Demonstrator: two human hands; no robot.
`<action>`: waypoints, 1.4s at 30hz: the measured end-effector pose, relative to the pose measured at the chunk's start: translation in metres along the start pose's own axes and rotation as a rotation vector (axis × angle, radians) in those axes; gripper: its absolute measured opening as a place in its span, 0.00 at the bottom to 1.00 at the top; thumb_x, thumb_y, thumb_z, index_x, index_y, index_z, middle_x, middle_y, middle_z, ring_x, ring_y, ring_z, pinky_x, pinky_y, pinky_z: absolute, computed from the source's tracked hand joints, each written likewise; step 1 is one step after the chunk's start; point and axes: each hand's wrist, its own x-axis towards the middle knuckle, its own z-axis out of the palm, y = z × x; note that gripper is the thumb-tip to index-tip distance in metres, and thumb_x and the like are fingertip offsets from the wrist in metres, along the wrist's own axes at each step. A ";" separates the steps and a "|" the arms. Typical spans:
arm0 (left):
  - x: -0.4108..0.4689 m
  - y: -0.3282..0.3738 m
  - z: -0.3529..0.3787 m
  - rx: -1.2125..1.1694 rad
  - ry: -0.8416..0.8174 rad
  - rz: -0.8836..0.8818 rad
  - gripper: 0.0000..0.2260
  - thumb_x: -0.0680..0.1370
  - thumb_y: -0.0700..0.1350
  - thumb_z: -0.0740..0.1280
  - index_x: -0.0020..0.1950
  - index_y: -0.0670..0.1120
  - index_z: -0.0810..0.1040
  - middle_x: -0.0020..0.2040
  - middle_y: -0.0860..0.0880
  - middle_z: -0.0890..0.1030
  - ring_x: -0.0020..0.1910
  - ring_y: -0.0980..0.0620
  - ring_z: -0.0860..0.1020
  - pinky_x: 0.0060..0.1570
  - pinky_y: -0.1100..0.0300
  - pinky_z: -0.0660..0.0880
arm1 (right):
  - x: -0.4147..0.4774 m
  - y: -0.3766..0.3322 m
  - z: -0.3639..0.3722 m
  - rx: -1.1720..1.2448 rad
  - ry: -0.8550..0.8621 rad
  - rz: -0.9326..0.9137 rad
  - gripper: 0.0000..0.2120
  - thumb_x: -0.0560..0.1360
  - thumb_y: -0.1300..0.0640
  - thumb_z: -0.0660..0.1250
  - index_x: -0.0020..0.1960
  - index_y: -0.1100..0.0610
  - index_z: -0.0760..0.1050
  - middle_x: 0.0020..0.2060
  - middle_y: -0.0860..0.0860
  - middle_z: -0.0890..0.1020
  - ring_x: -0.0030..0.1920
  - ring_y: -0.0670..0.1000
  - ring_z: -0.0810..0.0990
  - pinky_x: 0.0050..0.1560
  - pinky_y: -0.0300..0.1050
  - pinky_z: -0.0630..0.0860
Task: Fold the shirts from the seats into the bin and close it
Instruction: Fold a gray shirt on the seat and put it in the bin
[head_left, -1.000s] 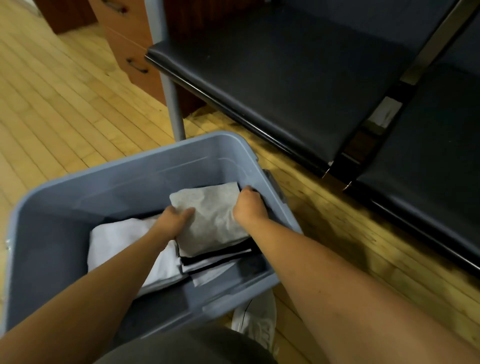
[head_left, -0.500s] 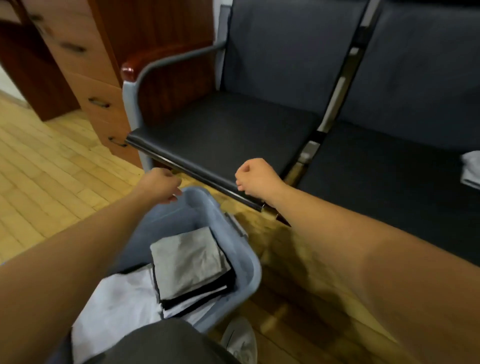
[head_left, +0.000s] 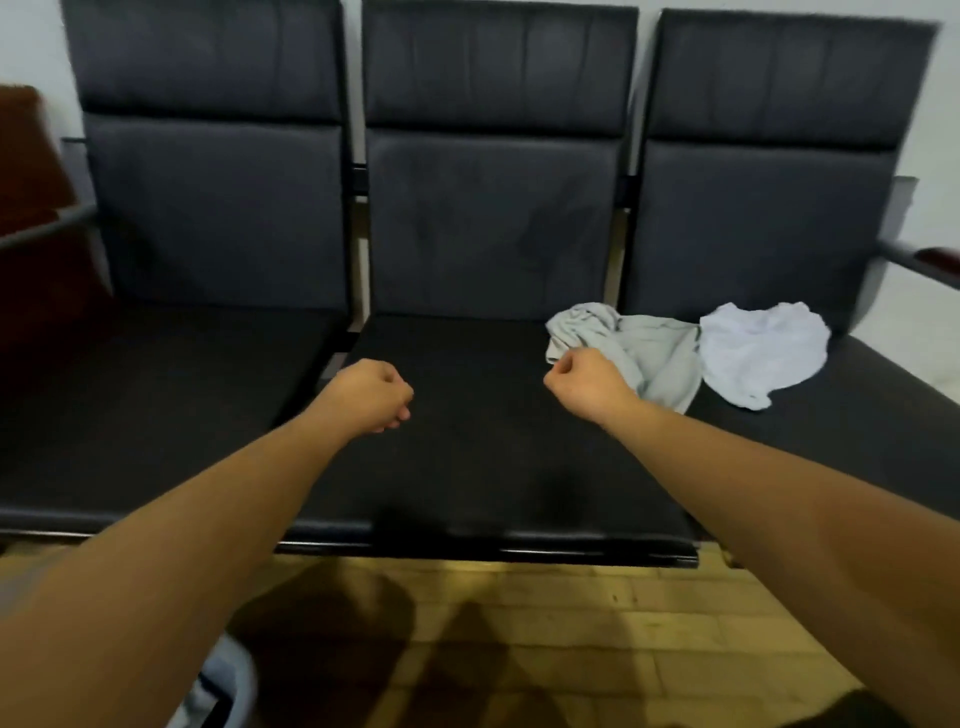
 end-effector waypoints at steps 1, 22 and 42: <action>0.006 0.008 0.018 0.049 -0.025 0.040 0.06 0.81 0.45 0.63 0.49 0.46 0.80 0.47 0.47 0.84 0.45 0.51 0.81 0.47 0.54 0.80 | 0.003 0.022 -0.010 -0.020 0.026 0.030 0.09 0.78 0.58 0.65 0.47 0.64 0.77 0.43 0.61 0.81 0.45 0.58 0.80 0.46 0.49 0.76; 0.067 0.023 0.170 0.492 -0.030 0.226 0.15 0.80 0.53 0.65 0.62 0.48 0.71 0.66 0.46 0.69 0.66 0.45 0.68 0.66 0.50 0.66 | 0.077 0.195 -0.034 -0.287 0.232 0.206 0.11 0.81 0.60 0.61 0.61 0.64 0.72 0.58 0.62 0.76 0.56 0.62 0.78 0.51 0.51 0.74; 0.017 0.087 0.130 -0.539 -0.291 0.399 0.25 0.76 0.49 0.75 0.71 0.59 0.72 0.64 0.55 0.80 0.62 0.56 0.79 0.63 0.49 0.77 | -0.018 -0.009 -0.109 1.262 -0.020 -0.199 0.05 0.82 0.62 0.59 0.50 0.61 0.72 0.51 0.61 0.76 0.53 0.61 0.76 0.60 0.65 0.74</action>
